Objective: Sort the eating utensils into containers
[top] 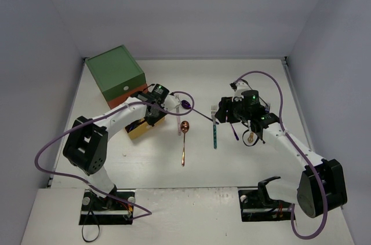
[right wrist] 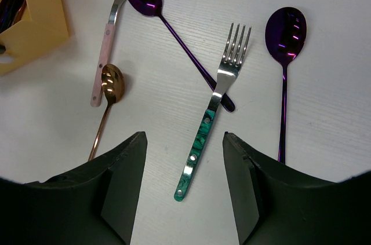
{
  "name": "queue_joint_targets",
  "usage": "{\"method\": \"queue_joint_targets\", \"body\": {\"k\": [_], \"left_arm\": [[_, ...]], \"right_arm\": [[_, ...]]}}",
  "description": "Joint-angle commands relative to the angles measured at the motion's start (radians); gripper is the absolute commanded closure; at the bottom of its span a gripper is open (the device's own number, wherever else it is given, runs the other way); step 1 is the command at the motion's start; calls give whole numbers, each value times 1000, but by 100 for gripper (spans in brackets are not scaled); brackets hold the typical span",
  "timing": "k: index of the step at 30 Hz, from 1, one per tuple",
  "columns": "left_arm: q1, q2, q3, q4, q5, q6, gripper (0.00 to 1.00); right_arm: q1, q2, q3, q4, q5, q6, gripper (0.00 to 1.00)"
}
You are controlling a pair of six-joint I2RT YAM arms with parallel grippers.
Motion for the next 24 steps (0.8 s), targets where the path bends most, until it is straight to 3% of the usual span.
{"method": "queue_joint_targets", "body": {"k": [1, 7, 17, 21, 24], "left_arm": [[21, -7, 81, 14, -153, 58, 100], [67, 17, 87, 29, -181, 62, 92], [77, -13, 137, 52, -215, 8, 49], [49, -98, 153, 52, -185, -40, 47], [41, -168, 143, 49, -87, -99, 47]], "right_arm": [[-7, 1, 2, 44, -6, -17, 48], [-7, 7, 1, 45, -6, -20, 48], [-6, 20, 1, 45, -13, -20, 48], [-7, 20, 1, 44, -16, -20, 48], [-6, 19, 1, 44, -16, -20, 47]]}}
